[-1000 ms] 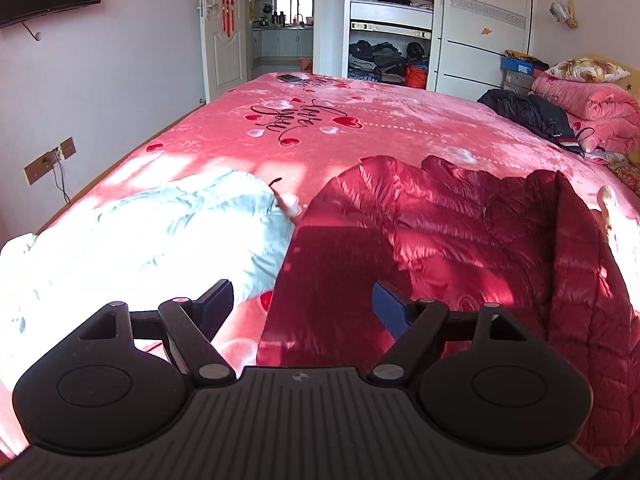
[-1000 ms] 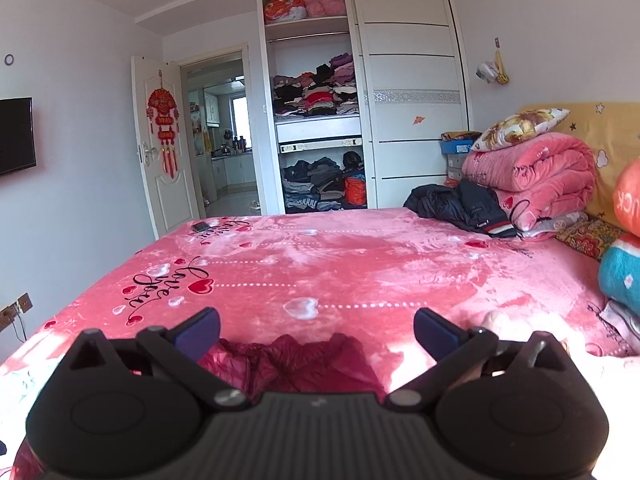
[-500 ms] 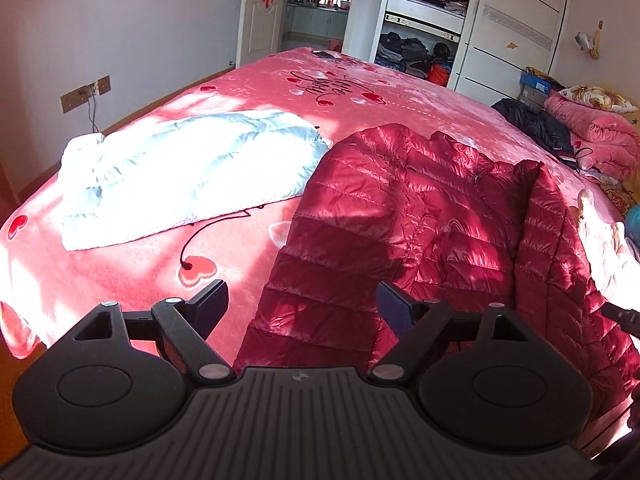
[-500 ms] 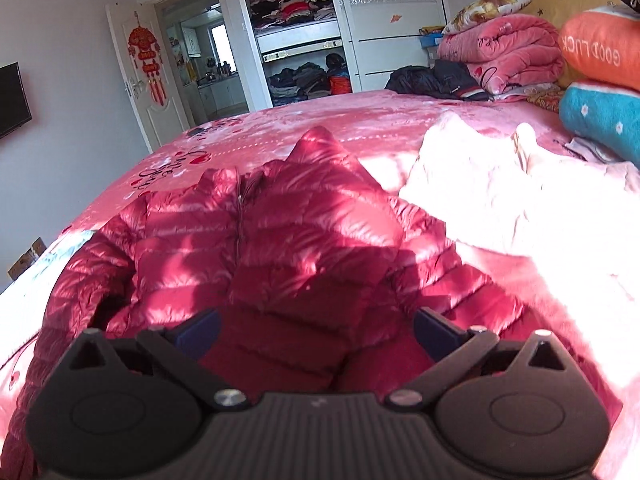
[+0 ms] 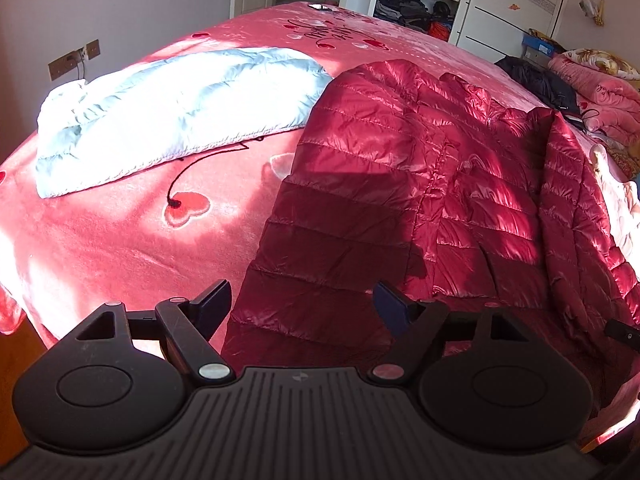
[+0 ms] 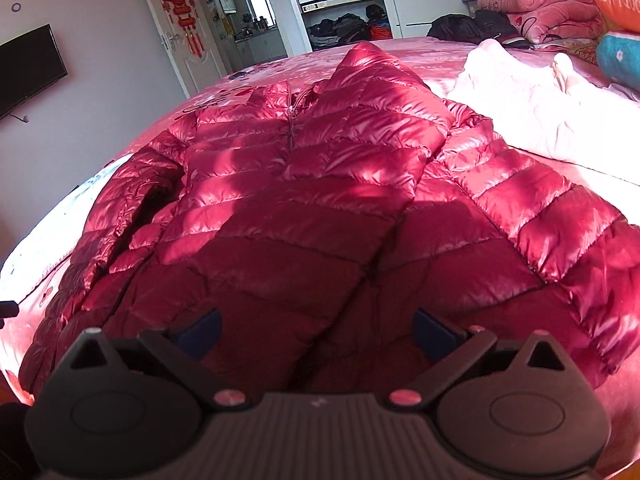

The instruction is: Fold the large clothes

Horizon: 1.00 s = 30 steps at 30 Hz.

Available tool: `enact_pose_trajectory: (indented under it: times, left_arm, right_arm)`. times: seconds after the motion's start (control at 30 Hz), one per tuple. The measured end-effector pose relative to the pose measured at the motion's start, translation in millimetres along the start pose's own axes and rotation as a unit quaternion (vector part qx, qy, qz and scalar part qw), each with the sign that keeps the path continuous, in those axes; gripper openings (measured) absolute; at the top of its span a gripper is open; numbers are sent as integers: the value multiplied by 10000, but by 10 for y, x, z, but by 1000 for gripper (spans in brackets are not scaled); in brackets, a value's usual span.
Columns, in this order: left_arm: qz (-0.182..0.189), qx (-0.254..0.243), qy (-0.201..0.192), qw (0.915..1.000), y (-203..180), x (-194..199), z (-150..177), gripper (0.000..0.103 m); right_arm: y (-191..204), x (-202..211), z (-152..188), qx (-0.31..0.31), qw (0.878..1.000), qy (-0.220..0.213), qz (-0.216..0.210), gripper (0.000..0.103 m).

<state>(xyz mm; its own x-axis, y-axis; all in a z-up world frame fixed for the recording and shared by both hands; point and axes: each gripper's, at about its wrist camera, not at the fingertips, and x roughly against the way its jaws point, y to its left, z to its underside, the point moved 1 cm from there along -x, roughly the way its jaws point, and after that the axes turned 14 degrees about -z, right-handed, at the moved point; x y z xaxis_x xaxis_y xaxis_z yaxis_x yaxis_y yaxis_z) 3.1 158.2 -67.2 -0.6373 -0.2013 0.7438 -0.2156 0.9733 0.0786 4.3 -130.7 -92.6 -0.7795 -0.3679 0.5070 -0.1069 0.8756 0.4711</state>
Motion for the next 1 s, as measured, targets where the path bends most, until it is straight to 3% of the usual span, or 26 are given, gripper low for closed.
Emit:
enact_pose_trajectory:
  times: [0.13, 0.3, 0.6, 0.73, 1.0]
  left_arm:
    - [120, 50, 164, 9998, 35, -161, 27, 94]
    - [154, 26, 246, 9996, 11, -263, 58, 94]
    - [95, -127, 490, 9987, -49, -487, 65, 99]
    - [6, 48, 516, 9987, 26, -569, 27, 101]
    - [12, -200, 593, 9980, -4, -757, 5, 103]
  right_arm:
    - [-2, -69, 24, -110, 9998, 62, -146, 100]
    - [-10, -169, 29, -314, 9988, 118, -345, 85]
    - [-19, -270, 14, -408, 9975, 207, -541, 37]
    - [-84, -199, -48, -656, 9956, 109, -653, 10]
    - [-122, -22, -216, -750, 9947, -269, -648, 5]
